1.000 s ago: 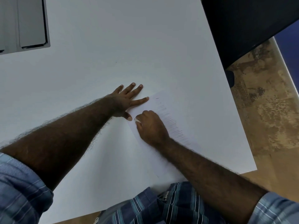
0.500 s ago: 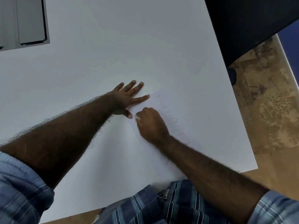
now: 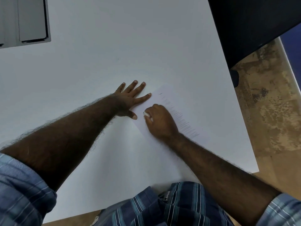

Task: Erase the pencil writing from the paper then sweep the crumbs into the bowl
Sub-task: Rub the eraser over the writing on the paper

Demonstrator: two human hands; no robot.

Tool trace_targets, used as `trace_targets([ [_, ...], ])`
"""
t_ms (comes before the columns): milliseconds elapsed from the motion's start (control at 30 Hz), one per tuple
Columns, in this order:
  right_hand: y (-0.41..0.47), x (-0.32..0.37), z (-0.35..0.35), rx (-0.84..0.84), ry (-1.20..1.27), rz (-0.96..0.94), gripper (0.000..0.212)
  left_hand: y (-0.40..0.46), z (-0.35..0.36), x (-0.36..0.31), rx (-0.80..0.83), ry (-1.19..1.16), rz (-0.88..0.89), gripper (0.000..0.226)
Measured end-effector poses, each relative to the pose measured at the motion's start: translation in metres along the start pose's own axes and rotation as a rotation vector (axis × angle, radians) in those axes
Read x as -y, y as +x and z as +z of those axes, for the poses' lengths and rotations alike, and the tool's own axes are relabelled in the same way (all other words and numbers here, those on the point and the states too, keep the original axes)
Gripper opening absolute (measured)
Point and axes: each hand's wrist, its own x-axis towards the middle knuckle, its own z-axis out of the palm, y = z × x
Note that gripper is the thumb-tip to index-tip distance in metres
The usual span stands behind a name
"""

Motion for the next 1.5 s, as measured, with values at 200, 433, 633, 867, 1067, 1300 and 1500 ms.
trace_targets([
  [200, 0.028, -0.038, -0.016, -0.132, -0.088, 0.020, 0.011, 0.001, 0.001, -0.001, 0.001, -0.010, 0.000, 0.118],
  [433, 0.020, -0.023, -0.005, -0.157, -0.057, 0.052, 0.010, 0.000, 0.002, 0.000, -0.006, -0.014, 0.000, 0.117],
  [633, -0.003, -0.007, 0.005, 0.016, -0.057, -0.142, 0.011, 0.001, 0.001, 0.000, -0.003, -0.011, 0.003, 0.117],
  [867, 0.039, -0.051, -0.020, -0.183, -0.044, 0.292, 0.007, 0.001, -0.001, -0.002, 0.002, -0.011, 0.001, 0.118],
  [1067, 0.009, -0.030, -0.015, -0.124, 0.088, 0.316, 0.009, -0.003, -0.005, -0.005, -0.042, -0.048, -0.011, 0.114],
  [1300, 0.002, -0.031, -0.012, -0.138, 0.159, 0.354, 0.005, -0.035, 0.035, -0.045, -0.518, -0.362, -0.244, 0.076],
  [1500, 0.002, -0.034, -0.011, -0.137, 0.156, 0.360, 0.008, -0.053, 0.093, -0.105, -0.559, -0.485, -0.407, 0.102],
])
